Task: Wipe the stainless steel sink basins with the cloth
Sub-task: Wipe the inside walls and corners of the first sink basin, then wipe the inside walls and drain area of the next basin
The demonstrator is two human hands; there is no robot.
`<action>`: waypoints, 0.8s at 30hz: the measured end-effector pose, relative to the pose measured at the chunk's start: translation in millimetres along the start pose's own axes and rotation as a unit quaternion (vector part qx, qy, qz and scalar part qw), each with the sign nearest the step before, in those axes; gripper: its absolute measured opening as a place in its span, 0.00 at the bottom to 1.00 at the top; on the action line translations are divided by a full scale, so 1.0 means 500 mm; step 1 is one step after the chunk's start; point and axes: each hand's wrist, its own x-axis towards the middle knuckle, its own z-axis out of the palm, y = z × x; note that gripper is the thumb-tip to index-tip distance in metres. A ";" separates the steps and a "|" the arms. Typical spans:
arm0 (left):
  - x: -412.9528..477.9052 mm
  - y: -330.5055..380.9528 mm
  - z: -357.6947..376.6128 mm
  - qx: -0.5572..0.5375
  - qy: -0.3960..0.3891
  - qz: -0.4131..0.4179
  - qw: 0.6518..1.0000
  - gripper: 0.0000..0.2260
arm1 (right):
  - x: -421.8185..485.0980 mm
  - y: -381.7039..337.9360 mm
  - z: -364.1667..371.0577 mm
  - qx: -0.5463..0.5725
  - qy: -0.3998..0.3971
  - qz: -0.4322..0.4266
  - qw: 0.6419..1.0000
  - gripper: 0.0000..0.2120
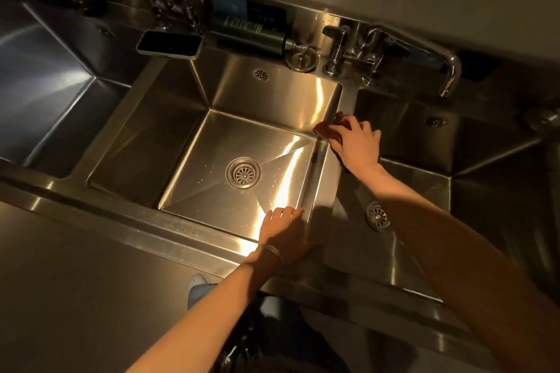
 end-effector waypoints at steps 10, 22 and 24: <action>0.015 -0.009 -0.005 0.048 -0.042 0.023 0.998 0.32 | 0.077 0.029 -0.008 0.006 -0.010 -0.011 1.000 0.19; 0.258 -0.148 -0.260 0.053 0.107 0.136 0.984 0.24 | 0.105 -0.002 -0.033 -0.043 -0.059 0.038 0.997 0.21; 0.316 -0.159 -0.316 0.083 0.142 0.135 0.977 0.25 | 0.087 -0.010 -0.035 -0.037 -0.077 0.034 0.996 0.21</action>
